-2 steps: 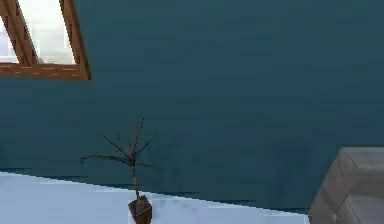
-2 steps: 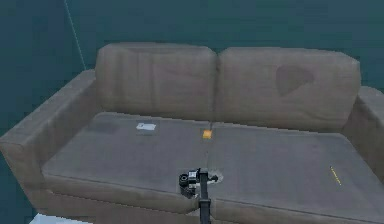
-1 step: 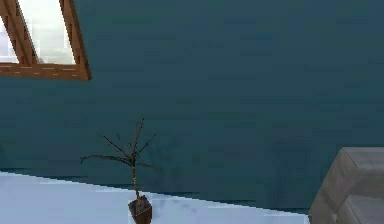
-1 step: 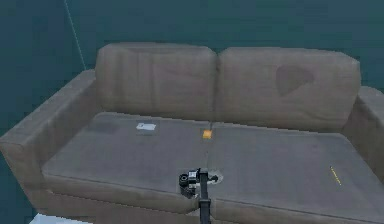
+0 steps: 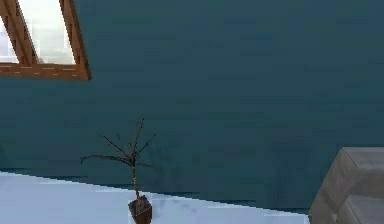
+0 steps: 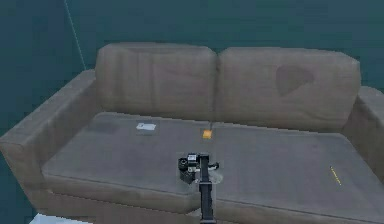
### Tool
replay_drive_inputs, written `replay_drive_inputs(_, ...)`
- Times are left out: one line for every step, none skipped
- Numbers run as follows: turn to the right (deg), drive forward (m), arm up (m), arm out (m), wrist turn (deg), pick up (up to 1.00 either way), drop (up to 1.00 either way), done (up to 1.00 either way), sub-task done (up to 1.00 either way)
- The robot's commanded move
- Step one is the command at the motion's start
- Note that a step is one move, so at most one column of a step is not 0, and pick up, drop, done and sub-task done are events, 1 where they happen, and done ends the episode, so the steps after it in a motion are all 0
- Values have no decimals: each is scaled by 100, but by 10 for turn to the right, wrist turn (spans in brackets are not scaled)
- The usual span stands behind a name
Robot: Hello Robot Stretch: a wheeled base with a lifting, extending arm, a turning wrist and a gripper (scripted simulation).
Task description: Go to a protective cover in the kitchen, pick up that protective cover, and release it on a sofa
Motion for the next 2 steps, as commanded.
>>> replay_drive_inputs(0,0,0,-8,0,0,0,0,0)
replay_drive_inputs(0,0,0,0,0,0,0,100,0)
